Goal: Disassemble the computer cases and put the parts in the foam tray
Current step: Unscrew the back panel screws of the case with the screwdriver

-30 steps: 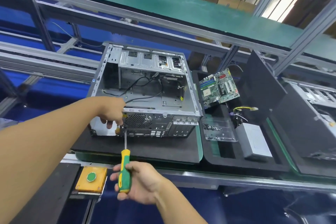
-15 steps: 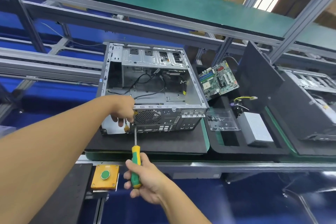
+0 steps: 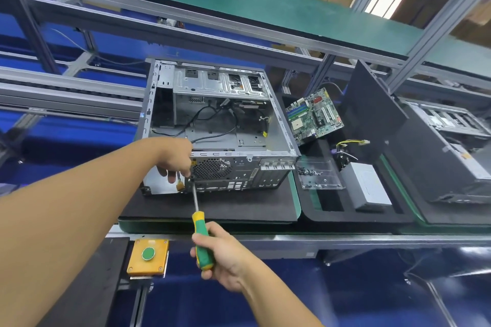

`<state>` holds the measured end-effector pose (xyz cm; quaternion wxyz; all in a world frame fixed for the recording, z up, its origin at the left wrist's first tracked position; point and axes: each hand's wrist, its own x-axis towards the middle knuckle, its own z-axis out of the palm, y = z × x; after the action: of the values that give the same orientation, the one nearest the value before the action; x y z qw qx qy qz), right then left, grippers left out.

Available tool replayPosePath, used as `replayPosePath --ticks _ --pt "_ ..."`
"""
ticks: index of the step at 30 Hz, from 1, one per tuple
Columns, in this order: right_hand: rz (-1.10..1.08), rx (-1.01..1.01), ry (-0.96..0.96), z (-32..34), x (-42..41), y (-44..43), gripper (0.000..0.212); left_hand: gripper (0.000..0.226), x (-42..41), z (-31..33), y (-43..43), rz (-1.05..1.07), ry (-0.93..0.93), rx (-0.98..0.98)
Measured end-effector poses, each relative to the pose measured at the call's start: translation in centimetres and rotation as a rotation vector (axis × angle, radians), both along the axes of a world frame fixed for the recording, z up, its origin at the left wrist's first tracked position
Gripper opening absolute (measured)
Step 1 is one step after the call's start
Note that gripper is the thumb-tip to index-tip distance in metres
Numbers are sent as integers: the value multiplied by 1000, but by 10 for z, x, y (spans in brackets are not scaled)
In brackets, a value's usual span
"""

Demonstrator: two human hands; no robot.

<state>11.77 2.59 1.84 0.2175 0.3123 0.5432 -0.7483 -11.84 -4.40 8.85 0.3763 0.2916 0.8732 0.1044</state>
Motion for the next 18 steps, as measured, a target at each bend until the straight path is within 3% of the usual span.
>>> replayPosePath --ticks 3,11,15,18 --pt "-31 -24 -18 0 3 -4 19 14 0 0 0 -6 10 1" --pt "-67 -356 -52 11 -8 -15 41 14 -3 -3 0 -13 13 15" --pt "-94 -297 -19 8 -5 -19 30 14 -3 -4 -1 -12 3 14" --pt "-118 -95 35 3 -5 -23 12 14 -3 -4 -1 -13 3 15"
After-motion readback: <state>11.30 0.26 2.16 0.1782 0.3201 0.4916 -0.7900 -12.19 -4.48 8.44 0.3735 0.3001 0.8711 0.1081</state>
